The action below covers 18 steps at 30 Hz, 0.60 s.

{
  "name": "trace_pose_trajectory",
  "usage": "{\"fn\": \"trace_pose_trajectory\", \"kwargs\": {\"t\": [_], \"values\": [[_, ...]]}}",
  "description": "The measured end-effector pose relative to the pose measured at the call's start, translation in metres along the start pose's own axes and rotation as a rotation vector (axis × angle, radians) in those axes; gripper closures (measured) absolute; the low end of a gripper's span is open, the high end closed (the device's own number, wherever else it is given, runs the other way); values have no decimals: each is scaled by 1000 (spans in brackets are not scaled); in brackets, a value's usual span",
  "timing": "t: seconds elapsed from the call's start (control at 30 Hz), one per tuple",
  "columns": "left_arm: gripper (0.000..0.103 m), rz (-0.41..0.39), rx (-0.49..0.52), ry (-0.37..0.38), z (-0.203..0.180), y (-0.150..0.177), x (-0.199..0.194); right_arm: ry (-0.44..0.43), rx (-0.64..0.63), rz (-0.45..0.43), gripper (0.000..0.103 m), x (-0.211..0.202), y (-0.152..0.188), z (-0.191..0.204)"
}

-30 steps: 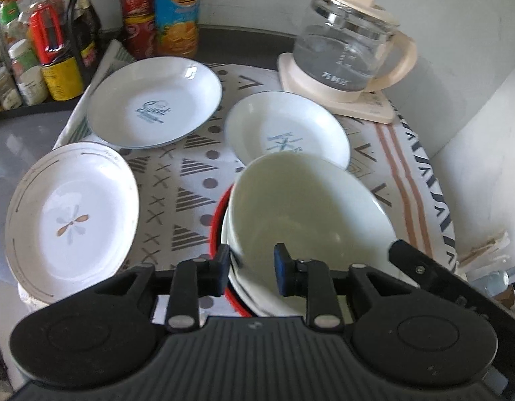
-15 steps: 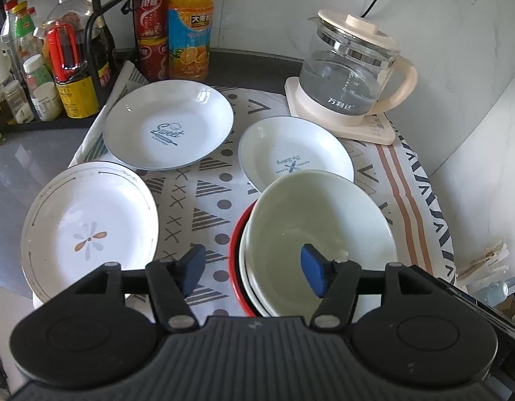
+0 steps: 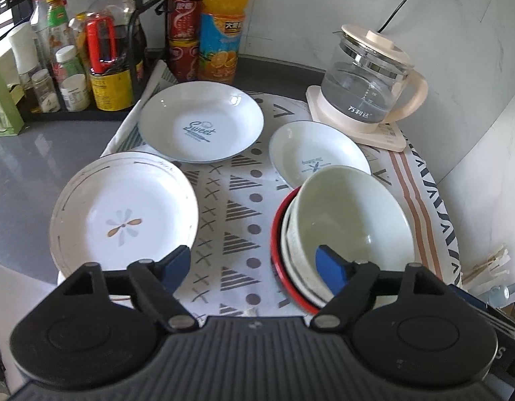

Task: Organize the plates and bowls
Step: 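Withdraw the right tool and move both tools toward the white Sweet plate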

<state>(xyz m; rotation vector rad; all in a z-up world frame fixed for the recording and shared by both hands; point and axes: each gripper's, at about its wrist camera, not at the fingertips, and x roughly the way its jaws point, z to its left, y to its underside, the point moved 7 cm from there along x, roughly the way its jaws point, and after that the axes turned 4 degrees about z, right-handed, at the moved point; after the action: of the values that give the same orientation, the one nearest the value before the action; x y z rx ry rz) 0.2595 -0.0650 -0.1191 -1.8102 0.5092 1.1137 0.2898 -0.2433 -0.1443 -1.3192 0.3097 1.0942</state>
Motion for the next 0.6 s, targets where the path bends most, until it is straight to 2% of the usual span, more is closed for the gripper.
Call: {"fn": "trace_pose_trajectory", "kwargs": {"t": [0.2,0.6], "values": [[21,4,7,-13,22,9,-12,-25,-31,-4,15,-3,4,19],[20,-23,-88,-59,82,13,-38,-74,-114,0,9,-4,10,66]]}}
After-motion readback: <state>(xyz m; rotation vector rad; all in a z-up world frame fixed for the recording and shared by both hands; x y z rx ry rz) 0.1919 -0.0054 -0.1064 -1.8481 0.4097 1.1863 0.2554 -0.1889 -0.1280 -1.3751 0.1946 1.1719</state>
